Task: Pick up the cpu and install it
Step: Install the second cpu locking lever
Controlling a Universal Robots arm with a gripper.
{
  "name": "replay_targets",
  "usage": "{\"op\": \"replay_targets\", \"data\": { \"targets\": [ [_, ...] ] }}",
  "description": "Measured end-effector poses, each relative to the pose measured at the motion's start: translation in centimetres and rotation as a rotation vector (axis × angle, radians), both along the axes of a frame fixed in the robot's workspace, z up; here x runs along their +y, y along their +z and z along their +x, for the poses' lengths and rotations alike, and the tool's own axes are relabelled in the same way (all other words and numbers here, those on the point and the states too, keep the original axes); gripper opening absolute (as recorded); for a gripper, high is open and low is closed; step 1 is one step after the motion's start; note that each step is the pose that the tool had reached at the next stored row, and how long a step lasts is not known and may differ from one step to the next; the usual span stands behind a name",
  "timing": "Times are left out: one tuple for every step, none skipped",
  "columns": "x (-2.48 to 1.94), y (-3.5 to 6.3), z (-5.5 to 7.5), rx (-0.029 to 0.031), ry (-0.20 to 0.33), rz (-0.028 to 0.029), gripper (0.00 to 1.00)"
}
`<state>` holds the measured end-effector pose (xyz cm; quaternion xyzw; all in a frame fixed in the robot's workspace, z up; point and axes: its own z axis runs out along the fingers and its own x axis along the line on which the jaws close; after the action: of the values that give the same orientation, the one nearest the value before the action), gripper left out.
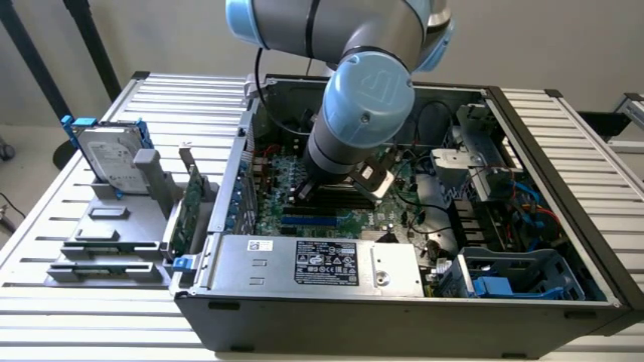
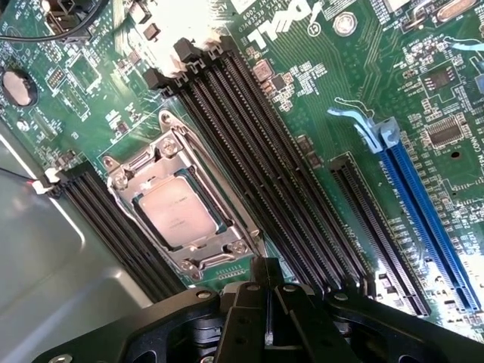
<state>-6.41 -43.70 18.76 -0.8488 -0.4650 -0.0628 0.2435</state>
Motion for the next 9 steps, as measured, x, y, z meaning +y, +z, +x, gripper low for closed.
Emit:
{"op": "replay_targets", "data": {
  "targets": [
    [0.04,-0.04,0.0,-0.0008,0.002,-0.0009,0.11],
    [0.09,-0.1,0.0,-0.0018,0.003,-0.0015,0.11],
    [0.14,-0.15,-0.01,-0.003,0.005,-0.0021,0.11],
    [0.19,-0.2,-0.01,-0.0042,0.007,-0.0027,0.11],
    [0.25,-0.26,-0.01,-0.0054,0.009,-0.0031,0.11],
    [0.31,-0.31,-0.01,-0.0065,0.01,-0.0037,0.11],
    [0.36,-0.35,-0.01,-0.0074,0.012,-0.0044,0.11],
    [0.41,-0.38,-0.01,-0.0079,0.013,-0.0053,0.11],
    [0.46,-0.4,-0.01,-0.0081,0.014,-0.0064,0.11]
  ]
}}
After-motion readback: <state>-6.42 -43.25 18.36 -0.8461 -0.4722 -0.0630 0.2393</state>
